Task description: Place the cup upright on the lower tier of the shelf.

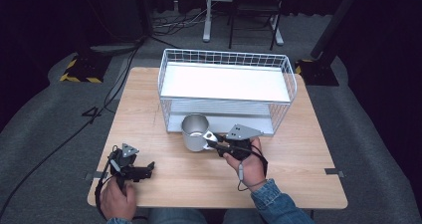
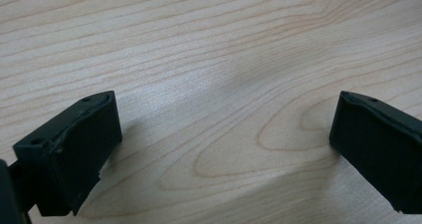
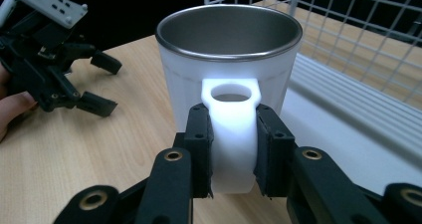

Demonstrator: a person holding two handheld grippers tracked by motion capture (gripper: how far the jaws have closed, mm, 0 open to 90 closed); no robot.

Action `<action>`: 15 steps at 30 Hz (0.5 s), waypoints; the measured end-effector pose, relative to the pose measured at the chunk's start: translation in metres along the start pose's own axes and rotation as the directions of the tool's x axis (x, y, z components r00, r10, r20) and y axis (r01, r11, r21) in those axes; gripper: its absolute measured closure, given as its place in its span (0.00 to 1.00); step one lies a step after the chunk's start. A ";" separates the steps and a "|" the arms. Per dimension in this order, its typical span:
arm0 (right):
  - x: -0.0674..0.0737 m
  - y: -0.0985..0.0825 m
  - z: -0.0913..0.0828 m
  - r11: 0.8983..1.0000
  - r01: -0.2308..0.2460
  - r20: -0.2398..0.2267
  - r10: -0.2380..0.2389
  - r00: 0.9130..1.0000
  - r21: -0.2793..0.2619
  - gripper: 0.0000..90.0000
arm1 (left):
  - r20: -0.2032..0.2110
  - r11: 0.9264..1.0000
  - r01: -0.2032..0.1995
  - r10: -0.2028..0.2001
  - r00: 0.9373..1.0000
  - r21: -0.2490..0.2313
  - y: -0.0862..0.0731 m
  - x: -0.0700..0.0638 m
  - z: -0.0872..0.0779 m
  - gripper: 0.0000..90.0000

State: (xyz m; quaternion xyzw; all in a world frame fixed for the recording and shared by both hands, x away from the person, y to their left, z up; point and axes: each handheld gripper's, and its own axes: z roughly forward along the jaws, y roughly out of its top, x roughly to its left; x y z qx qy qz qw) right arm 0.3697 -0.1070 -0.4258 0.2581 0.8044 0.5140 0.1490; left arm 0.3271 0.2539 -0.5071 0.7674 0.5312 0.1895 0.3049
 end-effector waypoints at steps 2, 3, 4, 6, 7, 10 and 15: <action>-0.003 0.001 -0.003 1.000 -0.005 0.010 0.005 1.000 -0.006 0.80 | 0.000 1.000 0.000 0.000 1.000 0.000 0.000 0.000 0.000 0.00; -0.005 0.001 -0.005 1.000 -0.008 0.017 0.008 1.000 -0.008 0.80 | 0.000 1.000 -0.001 0.001 1.000 0.000 0.000 0.000 0.000 0.00; -0.007 0.001 -0.007 1.000 -0.009 0.024 0.009 1.000 -0.011 0.80 | 0.000 1.000 0.000 0.000 1.000 0.000 0.000 0.000 0.000 0.00; -0.011 0.001 -0.010 1.000 -0.012 0.035 0.013 0.999 -0.016 0.80 | 0.000 1.000 0.000 0.000 1.000 0.000 0.000 0.000 0.000 0.00; -0.014 0.002 -0.013 1.000 -0.016 0.049 0.018 0.999 -0.021 0.80 | -0.001 1.000 -0.001 0.001 1.000 0.000 0.000 0.000 0.000 0.00; -0.018 0.003 -0.014 0.999 -0.018 0.061 0.020 0.998 -0.027 0.80 | 0.000 1.000 0.000 0.000 1.000 0.000 0.000 0.000 0.000 0.00; -0.025 0.008 -0.012 0.999 -0.019 0.077 0.022 0.997 -0.035 0.80 | -0.001 1.000 0.000 0.000 1.000 0.000 0.000 0.000 0.000 0.00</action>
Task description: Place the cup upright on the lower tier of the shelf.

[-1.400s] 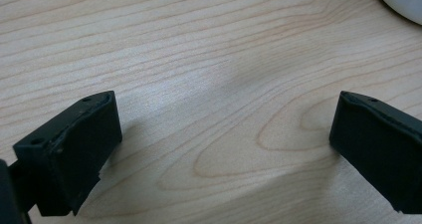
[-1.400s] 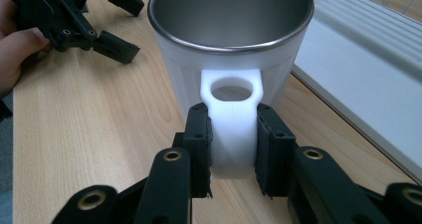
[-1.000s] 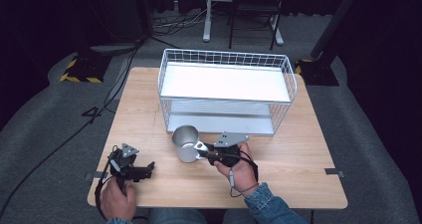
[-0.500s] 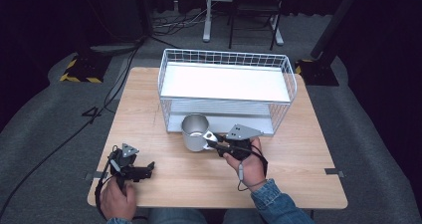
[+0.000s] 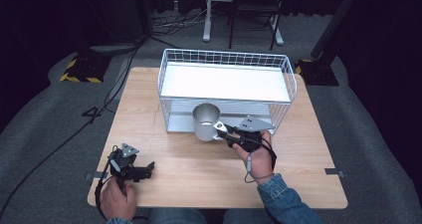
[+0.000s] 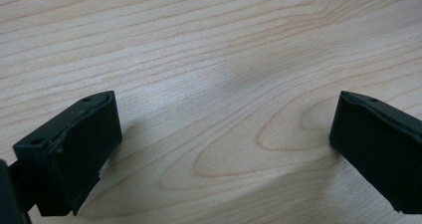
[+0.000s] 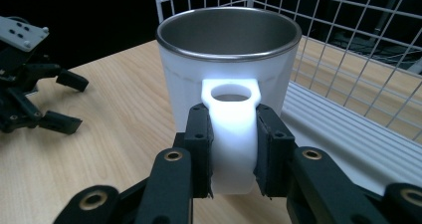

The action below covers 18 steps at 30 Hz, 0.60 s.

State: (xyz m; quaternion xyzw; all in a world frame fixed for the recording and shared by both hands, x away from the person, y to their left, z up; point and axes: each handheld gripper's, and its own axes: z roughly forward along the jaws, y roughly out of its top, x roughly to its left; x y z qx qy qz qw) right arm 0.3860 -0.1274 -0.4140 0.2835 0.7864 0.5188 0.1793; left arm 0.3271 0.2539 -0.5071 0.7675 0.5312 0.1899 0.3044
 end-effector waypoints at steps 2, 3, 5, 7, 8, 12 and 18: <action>-0.002 0.003 0.005 1.000 0.006 0.010 -0.006 1.000 0.000 0.80 | 0.001 1.000 -0.001 0.001 1.000 0.000 0.000 0.000 0.000 0.00; -0.002 0.004 0.007 1.000 0.009 0.015 -0.009 1.000 -0.003 0.80 | 0.001 1.000 0.000 0.000 1.000 0.000 0.000 0.000 0.000 0.00; -0.004 0.005 0.012 1.000 0.008 0.024 -0.008 1.000 -0.006 0.80 | 0.001 1.000 -0.003 0.003 1.000 0.001 0.000 0.000 0.000 0.00; -0.005 0.007 0.017 1.000 0.007 0.035 -0.006 0.999 -0.011 0.80 | 0.001 1.000 -0.003 0.003 1.000 0.001 0.000 0.000 0.000 0.00; -0.006 0.009 0.023 1.000 0.006 0.043 -0.006 0.999 -0.014 0.80 | 0.001 1.000 -0.003 0.003 1.000 0.001 0.000 0.000 0.000 0.00; -0.008 0.011 0.035 1.000 0.009 0.066 -0.007 0.998 -0.024 0.80 | 0.001 1.000 -0.002 0.002 1.000 0.001 0.000 0.000 0.000 0.00; -0.009 0.010 0.055 0.999 -0.019 0.084 0.022 0.996 -0.038 0.80 | 0.001 1.000 -0.002 0.002 1.000 0.001 0.000 0.000 0.000 0.00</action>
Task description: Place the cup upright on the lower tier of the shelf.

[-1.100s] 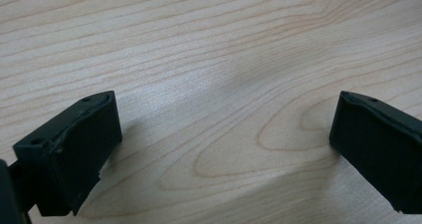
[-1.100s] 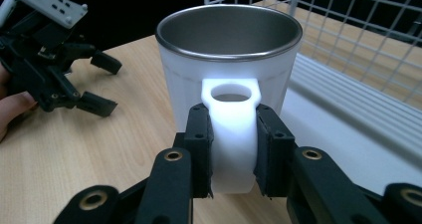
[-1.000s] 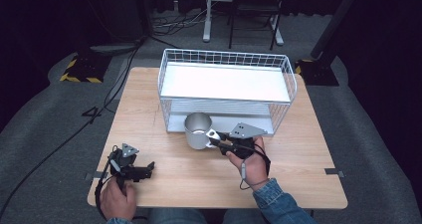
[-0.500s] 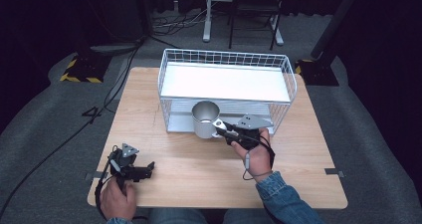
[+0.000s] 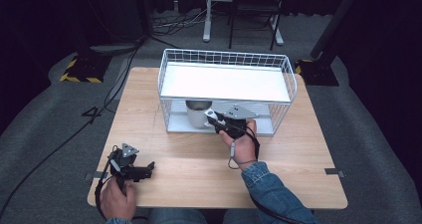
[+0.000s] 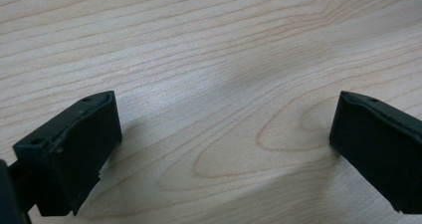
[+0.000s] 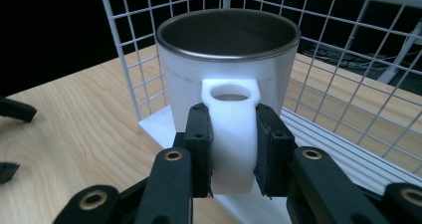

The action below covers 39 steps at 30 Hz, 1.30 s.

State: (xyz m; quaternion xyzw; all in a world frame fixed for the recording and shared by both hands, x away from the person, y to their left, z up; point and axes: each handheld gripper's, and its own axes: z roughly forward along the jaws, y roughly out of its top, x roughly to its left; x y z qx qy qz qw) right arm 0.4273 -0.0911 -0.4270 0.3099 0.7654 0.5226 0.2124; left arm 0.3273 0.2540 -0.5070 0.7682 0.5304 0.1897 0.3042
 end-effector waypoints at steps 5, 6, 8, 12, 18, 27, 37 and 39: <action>0.000 -0.001 0.011 1.000 -0.011 0.013 0.011 1.000 -0.004 0.80 | 0.000 1.000 0.000 0.000 1.000 0.000 0.000 0.000 0.000 0.00; -0.001 -0.001 0.016 1.000 -0.011 0.020 0.011 1.000 -0.005 0.80 | 0.000 1.000 0.000 0.000 1.000 0.000 0.000 0.000 0.000 0.00; -0.001 -0.001 0.017 1.000 -0.010 0.025 0.010 1.000 -0.005 0.80 | 0.000 1.000 0.000 0.000 1.000 0.000 0.000 0.000 0.000 0.00; -0.002 -0.003 0.025 1.000 -0.012 0.049 0.012 0.999 -0.016 0.80 | 0.000 1.000 0.000 0.000 1.000 0.000 0.000 0.000 0.000 0.00; -0.005 -0.007 0.036 1.000 -0.008 0.092 0.009 0.996 -0.013 0.79 | -0.001 1.000 0.000 0.000 1.000 0.000 0.000 0.000 0.000 0.00; -0.010 -0.012 0.044 1.000 -0.015 0.116 0.017 0.993 -0.016 0.79 | 0.000 1.000 0.000 0.000 1.000 0.000 0.000 0.000 0.000 0.00; -0.015 -0.017 0.046 1.000 0.001 0.138 0.000 0.990 -0.002 0.79 | 0.000 1.000 0.000 0.000 1.000 0.000 0.000 0.000 0.000 0.00; -0.015 -0.018 0.046 1.000 0.010 0.146 -0.011 0.989 0.006 0.78 | -0.001 1.000 -0.001 0.001 1.000 0.001 0.000 0.000 0.000 0.00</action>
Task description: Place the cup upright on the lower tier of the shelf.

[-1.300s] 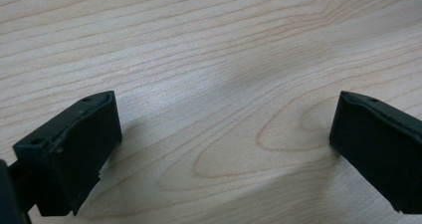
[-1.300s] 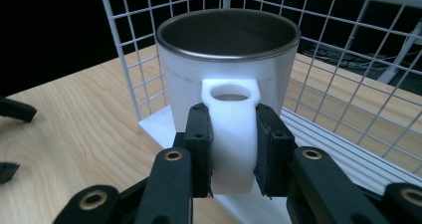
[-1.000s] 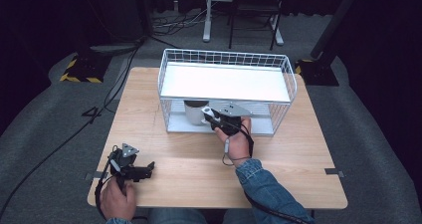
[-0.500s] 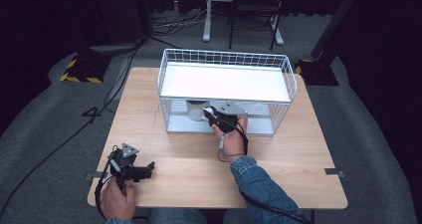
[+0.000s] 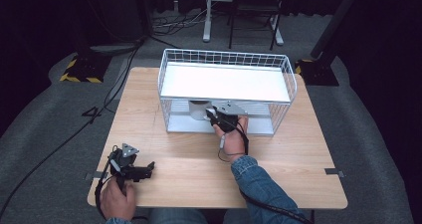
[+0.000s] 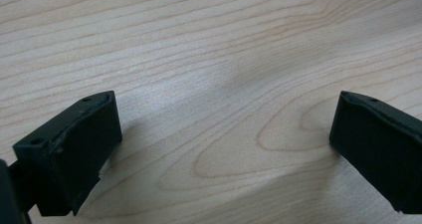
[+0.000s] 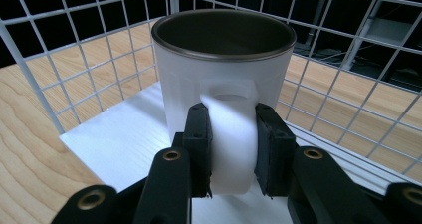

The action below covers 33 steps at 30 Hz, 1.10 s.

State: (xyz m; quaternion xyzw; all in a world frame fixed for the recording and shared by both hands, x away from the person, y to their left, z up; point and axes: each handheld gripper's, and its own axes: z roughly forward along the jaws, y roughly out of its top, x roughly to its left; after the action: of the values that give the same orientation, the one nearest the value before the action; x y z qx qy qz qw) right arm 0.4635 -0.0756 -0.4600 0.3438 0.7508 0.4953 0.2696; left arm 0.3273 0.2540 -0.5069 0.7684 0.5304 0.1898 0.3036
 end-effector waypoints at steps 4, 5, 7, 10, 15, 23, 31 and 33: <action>0.000 -0.002 0.000 1.000 0.004 0.009 -0.004 1.000 0.008 0.71 | 0.000 1.000 -0.001 0.001 1.000 0.001 0.000 0.000 0.000 0.00; 0.001 -0.002 0.000 1.000 0.004 0.009 -0.004 1.000 0.008 0.69 | 0.000 1.000 -0.001 0.001 1.000 0.001 0.000 0.000 0.000 0.00; 0.001 -0.002 0.001 1.000 0.000 0.008 0.000 1.000 0.006 0.65 | 0.000 1.000 0.000 0.000 1.000 0.001 0.000 0.000 0.000 0.00; 0.001 -0.002 0.001 1.000 -0.006 0.011 0.005 1.000 0.004 0.60 | 0.000 1.000 0.000 0.000 1.000 0.001 0.000 0.000 0.000 0.00; -0.001 -0.004 -0.003 0.999 -0.034 0.015 0.034 0.999 -0.003 0.50 | 0.000 1.000 0.000 0.000 1.000 0.001 0.000 0.000 0.000 0.00; -0.005 -0.004 -0.026 1.000 -0.028 0.001 0.028 1.000 -0.013 0.41 | -0.001 1.000 0.001 -0.001 1.000 0.000 0.001 0.000 0.001 0.00; -0.014 -0.001 -0.068 1.000 -0.016 -0.093 0.017 0.995 0.014 0.35 | 0.000 1.000 0.002 -0.002 1.000 -0.002 0.001 0.000 0.001 0.00; -0.017 -0.001 -0.076 0.999 -0.037 -0.107 0.038 0.993 0.011 0.34 | 0.000 1.000 0.002 -0.002 1.000 -0.002 0.001 0.000 0.001 0.00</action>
State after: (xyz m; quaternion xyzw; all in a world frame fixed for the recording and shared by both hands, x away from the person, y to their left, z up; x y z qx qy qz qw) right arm 0.4175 -0.1319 -0.4322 0.3321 0.7599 0.5146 0.2177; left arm 0.3291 0.2537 -0.5071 0.7677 0.5309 0.1902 0.3043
